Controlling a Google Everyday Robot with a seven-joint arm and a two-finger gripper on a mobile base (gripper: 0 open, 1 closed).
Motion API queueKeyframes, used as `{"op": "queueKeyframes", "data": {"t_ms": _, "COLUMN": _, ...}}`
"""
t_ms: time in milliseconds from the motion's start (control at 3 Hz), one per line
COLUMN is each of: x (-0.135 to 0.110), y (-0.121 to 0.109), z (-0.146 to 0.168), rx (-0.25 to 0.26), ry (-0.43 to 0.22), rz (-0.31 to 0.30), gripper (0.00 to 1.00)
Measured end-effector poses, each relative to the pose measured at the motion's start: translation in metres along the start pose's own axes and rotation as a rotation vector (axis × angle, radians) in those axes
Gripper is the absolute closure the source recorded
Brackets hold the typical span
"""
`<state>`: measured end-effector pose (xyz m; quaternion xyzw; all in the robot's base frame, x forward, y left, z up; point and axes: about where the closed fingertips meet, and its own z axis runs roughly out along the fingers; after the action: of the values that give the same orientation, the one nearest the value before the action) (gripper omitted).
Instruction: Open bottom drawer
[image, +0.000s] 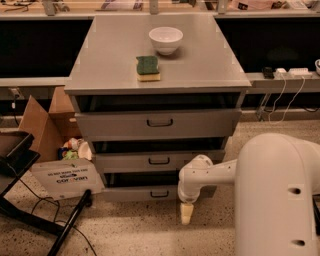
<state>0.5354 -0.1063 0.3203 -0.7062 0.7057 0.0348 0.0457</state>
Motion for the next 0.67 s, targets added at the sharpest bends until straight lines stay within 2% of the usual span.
{"op": "queueKeyframes", "data": {"t_ms": 333, "x": -0.002, "y": -0.026, "z": 0.057, "rx": 0.02, "ry": 0.001, "rz": 0.022, "gripper": 0.0}}
{"op": "queueKeyframes", "data": {"t_ms": 667, "x": -0.009, "y": -0.055, "z": 0.084, "rx": 0.049, "ry": 0.022, "rz": 0.026, "gripper": 0.0}}
